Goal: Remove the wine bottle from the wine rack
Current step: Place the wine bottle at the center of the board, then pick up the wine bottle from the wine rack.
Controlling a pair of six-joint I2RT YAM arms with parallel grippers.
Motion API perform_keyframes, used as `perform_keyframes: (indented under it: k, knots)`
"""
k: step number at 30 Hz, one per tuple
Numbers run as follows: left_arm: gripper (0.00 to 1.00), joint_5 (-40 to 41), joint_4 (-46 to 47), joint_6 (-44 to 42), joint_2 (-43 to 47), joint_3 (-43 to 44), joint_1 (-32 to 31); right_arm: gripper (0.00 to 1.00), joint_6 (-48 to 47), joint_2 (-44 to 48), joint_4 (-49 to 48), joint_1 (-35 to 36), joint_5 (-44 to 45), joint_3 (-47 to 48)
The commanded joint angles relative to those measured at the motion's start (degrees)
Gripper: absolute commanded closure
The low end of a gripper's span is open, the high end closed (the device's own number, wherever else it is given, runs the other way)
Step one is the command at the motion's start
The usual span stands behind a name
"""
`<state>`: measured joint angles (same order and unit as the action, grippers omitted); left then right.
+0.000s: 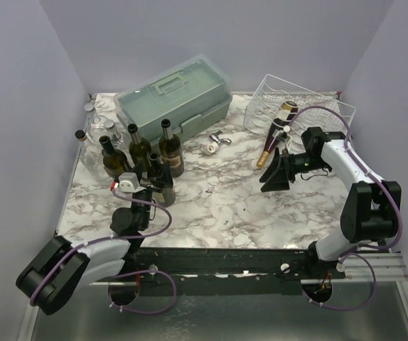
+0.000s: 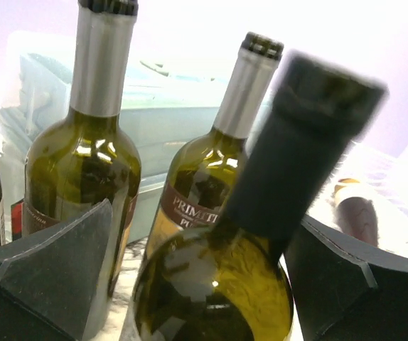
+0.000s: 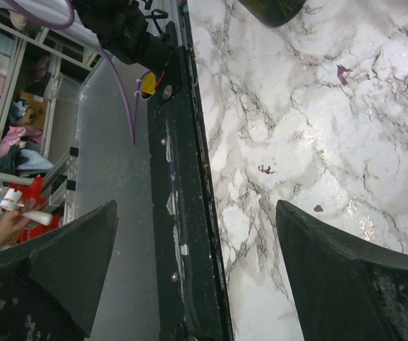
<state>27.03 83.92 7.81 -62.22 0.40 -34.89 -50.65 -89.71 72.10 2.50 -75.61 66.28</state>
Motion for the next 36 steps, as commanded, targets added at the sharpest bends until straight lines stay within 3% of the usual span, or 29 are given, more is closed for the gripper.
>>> perform_keyframes:
  k: [1, 11, 18, 25, 36]
  knots:
    - [0.01, -2.67, -8.99, 5.65, 9.63, -6.38, 0.09, 0.04, -1.77, -0.63, 1.23, -0.31, -1.32, 1.31]
    - [0.01, -6.72, -47.55, 12.91, 38.52, -1.91, 0.08, 0.04, -1.86, -0.27, 1.32, -0.31, -1.29, 1.46]
    - [0.01, -10.88, -68.1, 16.32, 51.43, 4.9, 0.05, 0.04, -1.95, 0.11, 1.21, -0.31, -0.85, 1.22]
    - [0.01, -14.04, -90.51, 22.6, 52.56, 17.52, 0.09, 0.04, -0.59, 1.64, -0.64, -0.33, 0.26, 0.8]
    - [0.01, -21.97, -113.9, 25.98, 51.76, 32.87, 0.09, 0.04, 2.65, 3.47, -4.2, -0.31, 1.85, -0.09]
